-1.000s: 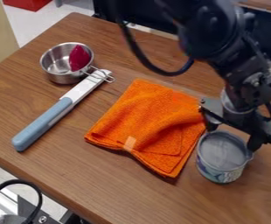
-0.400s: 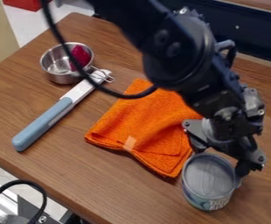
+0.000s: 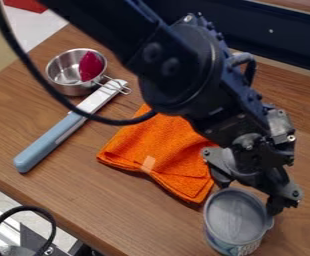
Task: Move the can to the lower right corner of table
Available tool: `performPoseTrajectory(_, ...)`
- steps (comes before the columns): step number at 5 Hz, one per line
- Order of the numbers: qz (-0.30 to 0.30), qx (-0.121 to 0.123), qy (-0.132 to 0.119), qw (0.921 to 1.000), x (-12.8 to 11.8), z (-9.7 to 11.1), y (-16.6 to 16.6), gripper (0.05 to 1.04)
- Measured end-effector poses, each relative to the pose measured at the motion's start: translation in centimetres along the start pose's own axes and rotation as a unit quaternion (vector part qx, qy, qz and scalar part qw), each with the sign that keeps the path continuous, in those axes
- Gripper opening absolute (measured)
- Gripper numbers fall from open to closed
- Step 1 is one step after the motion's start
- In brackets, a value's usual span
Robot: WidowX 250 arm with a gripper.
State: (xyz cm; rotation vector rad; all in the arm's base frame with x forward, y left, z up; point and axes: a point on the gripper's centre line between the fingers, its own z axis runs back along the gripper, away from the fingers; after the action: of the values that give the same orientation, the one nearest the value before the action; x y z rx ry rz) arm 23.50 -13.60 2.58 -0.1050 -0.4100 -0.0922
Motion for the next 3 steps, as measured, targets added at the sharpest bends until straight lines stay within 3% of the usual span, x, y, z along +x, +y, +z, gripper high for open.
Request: performPoseTrajectory(3,-0.011,-0.007,0.010,0.9999,-1.73,1.27,-0.03,0.999)
